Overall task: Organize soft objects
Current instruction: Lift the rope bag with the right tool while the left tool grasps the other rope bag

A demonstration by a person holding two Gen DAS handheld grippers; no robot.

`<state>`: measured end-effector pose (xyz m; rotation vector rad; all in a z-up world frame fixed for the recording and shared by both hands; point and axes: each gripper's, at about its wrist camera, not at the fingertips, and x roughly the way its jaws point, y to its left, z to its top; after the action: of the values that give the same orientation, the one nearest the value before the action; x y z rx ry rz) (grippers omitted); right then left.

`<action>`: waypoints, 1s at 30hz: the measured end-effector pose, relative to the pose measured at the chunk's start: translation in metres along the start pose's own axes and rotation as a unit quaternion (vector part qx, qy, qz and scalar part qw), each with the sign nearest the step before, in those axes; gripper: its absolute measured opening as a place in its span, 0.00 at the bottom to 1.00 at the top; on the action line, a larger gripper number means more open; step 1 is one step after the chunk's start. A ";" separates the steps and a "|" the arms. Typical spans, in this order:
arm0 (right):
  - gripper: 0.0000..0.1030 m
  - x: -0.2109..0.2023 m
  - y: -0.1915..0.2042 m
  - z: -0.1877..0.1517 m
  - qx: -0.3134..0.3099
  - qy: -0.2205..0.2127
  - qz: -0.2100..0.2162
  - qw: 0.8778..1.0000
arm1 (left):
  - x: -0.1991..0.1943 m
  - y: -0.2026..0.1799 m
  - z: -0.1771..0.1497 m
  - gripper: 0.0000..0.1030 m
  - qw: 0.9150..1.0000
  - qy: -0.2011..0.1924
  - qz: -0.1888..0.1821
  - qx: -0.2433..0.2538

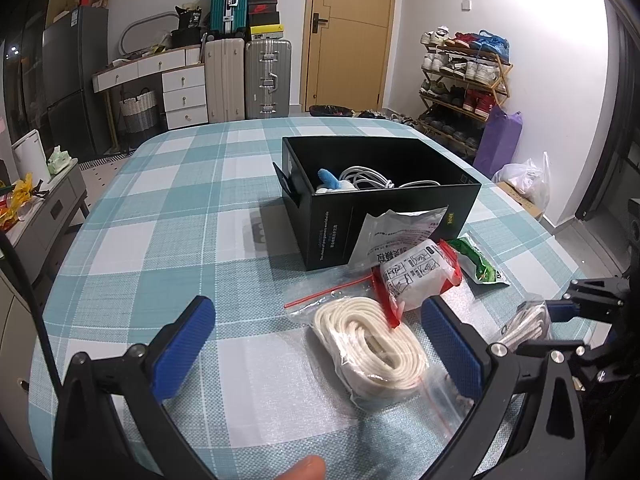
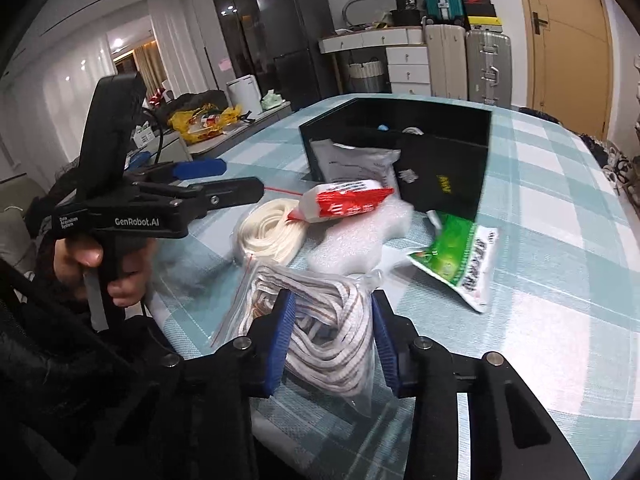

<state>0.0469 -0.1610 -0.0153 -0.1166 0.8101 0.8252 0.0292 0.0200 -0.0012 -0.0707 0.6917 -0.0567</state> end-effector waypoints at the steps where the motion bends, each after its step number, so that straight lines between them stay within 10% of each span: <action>1: 0.36 -0.002 -0.003 -0.001 0.001 0.003 -0.005 1.000 | 0.000 0.000 0.001 1.00 1.000 0.000 0.000 0.000; 5: 0.36 -0.011 -0.020 -0.009 0.013 0.020 -0.031 0.999 | 0.001 0.000 0.000 1.00 1.000 0.000 -0.001 -0.001; 16: 0.73 -0.008 0.005 0.006 -0.108 0.033 -0.007 0.994 | -0.001 -0.001 0.000 1.00 1.000 0.003 -0.003 0.003; 30: 0.74 0.033 0.026 0.020 -0.222 0.122 0.064 0.965 | -0.002 0.003 0.001 1.00 1.000 0.008 -0.004 -0.003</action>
<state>0.0541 -0.1152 -0.0187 -0.5787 0.8577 1.1208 0.0282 0.0231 0.0007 -0.0793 0.7080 -0.0636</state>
